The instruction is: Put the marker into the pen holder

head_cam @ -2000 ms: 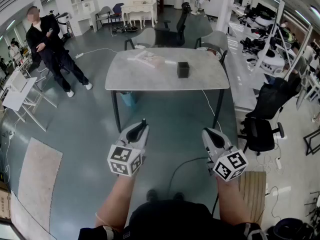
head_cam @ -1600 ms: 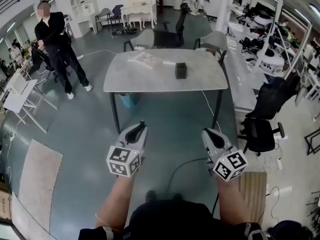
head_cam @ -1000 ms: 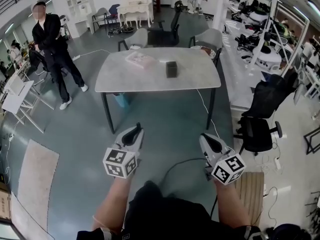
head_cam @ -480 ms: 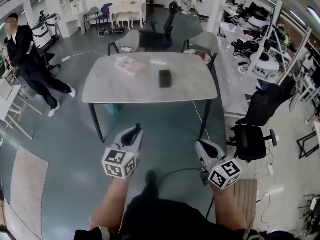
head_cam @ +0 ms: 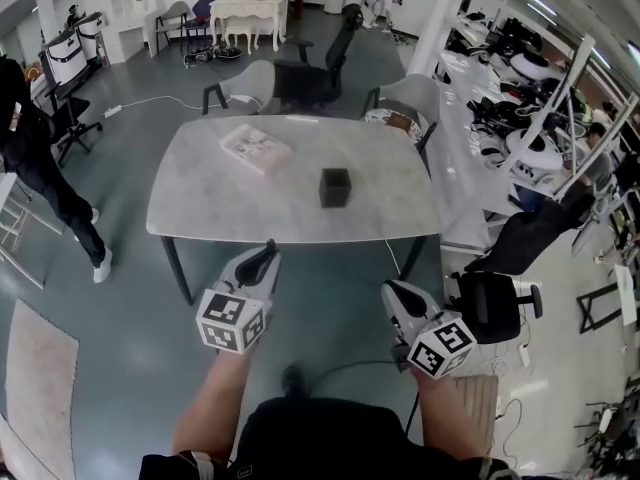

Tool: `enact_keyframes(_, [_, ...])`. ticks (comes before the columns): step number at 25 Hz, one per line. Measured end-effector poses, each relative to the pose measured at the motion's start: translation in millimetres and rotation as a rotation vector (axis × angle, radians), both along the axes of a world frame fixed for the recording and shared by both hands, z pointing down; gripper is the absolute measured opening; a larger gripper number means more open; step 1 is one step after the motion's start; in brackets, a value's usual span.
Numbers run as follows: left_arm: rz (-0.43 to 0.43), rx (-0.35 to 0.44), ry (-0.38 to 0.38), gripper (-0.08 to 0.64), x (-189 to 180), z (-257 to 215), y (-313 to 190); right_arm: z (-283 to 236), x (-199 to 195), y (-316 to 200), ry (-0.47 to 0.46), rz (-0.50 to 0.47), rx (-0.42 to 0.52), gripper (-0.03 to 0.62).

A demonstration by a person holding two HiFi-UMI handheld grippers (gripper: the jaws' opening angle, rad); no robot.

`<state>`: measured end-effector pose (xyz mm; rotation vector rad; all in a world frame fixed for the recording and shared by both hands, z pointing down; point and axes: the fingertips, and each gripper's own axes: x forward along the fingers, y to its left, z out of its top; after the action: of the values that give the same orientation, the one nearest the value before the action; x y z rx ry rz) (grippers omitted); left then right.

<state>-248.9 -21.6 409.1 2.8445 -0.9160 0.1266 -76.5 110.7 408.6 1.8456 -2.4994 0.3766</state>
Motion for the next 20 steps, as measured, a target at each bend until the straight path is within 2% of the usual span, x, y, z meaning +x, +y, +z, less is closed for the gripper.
enact_keyframes(3, [0.012, -0.006, -0.01, 0.058, -0.6, 6.9, -30.2, 2.5, -3.5, -32.0, -0.007, 0.002, 0.0, 0.002])
enact_keyframes(9, [0.043, -0.036, -0.027, 0.058, 20.7, 19.8, -56.7, 11.4, 13.2, -69.2, -0.047, 0.015, -0.019, 0.002])
enact_keyframes(16, [0.035, -0.044, -0.037, 0.058, 62.0, 31.2, -98.0, 28.0, 44.8, -129.1, -0.077, -0.032, -0.022, 0.002])
enact_keyframes(20, [0.007, -0.042, -0.053, 0.058, 95.4, 33.5, -131.8, 30.5, 79.7, -172.5, -0.085, -0.073, -0.012, 0.002])
